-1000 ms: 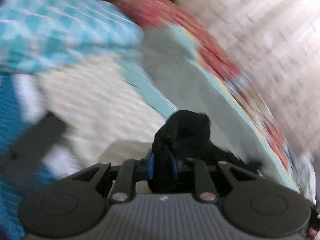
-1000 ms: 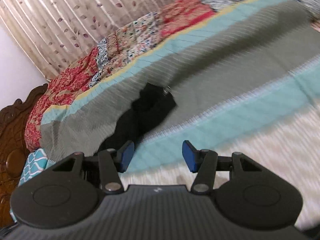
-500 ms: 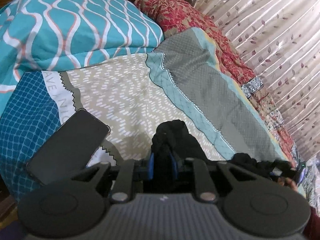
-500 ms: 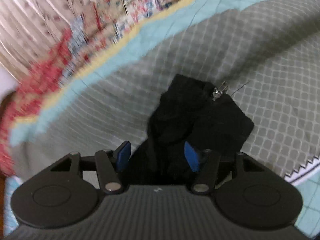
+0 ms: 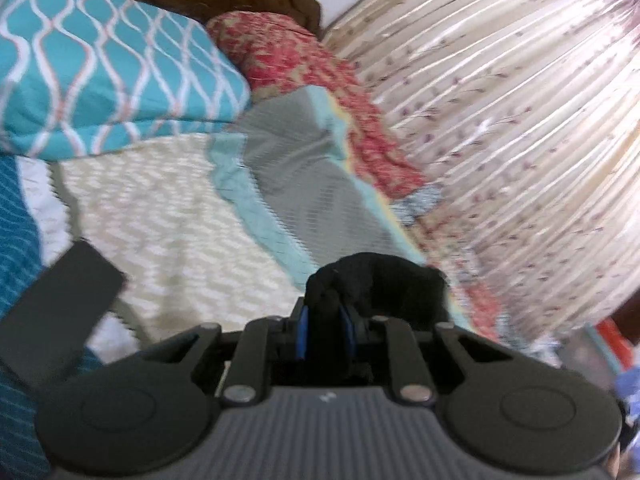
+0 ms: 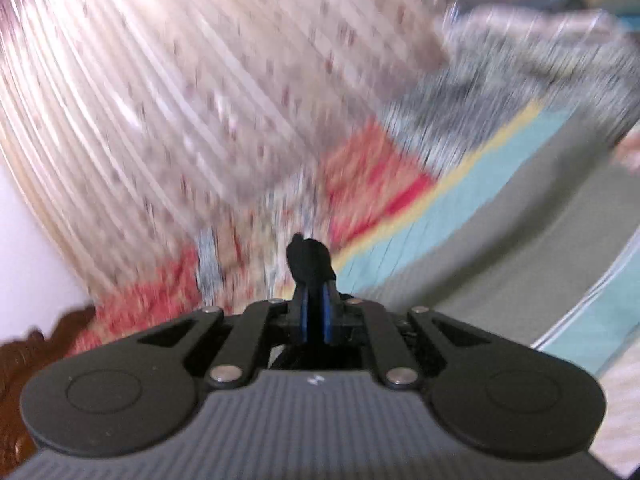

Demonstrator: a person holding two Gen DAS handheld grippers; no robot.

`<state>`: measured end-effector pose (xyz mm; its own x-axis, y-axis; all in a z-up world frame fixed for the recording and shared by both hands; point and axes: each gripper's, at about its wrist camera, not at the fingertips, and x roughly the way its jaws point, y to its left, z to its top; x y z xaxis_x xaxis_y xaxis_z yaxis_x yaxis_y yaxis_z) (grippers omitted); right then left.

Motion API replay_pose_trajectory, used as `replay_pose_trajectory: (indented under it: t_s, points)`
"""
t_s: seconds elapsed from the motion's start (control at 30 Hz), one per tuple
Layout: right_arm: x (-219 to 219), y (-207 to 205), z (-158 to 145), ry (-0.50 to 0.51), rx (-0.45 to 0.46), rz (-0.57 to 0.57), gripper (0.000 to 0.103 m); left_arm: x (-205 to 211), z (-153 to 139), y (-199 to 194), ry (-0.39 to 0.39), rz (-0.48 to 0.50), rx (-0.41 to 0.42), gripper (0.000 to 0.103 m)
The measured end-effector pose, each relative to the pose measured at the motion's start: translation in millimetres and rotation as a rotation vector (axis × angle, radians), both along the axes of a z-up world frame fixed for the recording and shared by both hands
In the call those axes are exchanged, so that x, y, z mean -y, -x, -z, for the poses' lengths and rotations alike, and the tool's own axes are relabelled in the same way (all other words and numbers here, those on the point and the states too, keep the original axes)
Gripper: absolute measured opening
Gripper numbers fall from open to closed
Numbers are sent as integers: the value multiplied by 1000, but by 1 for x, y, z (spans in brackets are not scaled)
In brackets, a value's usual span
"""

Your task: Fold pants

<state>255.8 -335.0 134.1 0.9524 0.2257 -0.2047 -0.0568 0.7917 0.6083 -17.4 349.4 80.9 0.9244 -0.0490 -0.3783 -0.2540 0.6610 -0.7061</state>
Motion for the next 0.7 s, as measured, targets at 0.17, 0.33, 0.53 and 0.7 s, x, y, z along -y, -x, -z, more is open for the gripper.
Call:
replay_pose_trajectory:
  t_s: [0.17,0.33,0.53,0.7]
  points:
    - [46,65,-31,30,12,108,10,11,-14,-24,22,93,51,16]
    - [73,53,-8,70,-112,201,8,35,-12,-99,-58,158,-35,16]
    - [76,-33,62,182,-303,299,12,48,57,-206,-141,90,-344,18]
    - [118,4,103,-47,-348,180,12,49,81,-196,-182,70,-392,24]
